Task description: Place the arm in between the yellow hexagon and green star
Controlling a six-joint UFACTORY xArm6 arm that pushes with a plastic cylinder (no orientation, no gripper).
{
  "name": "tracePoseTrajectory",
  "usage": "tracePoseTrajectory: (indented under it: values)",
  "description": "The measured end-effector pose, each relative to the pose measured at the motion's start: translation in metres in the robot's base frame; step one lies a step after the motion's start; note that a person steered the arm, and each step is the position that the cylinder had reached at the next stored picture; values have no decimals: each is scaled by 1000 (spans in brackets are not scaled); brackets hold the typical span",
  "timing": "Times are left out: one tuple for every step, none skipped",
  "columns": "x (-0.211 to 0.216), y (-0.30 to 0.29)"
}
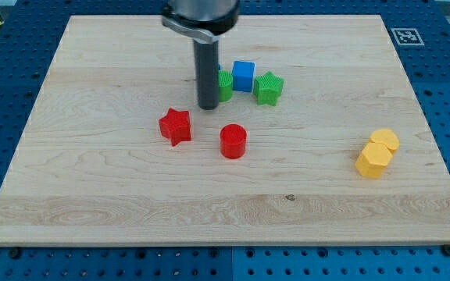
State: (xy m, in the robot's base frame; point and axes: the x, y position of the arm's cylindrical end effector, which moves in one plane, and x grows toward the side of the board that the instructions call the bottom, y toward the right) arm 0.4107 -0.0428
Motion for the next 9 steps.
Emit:
tracePoseTrajectory:
  values:
    - [-3,-33]
    - [-20,-43]
    - [-29,-11]
    - [-27,47]
    - [-7,117]
    - [1,151]
    - [1,145]
    - [1,130]
    - [9,131]
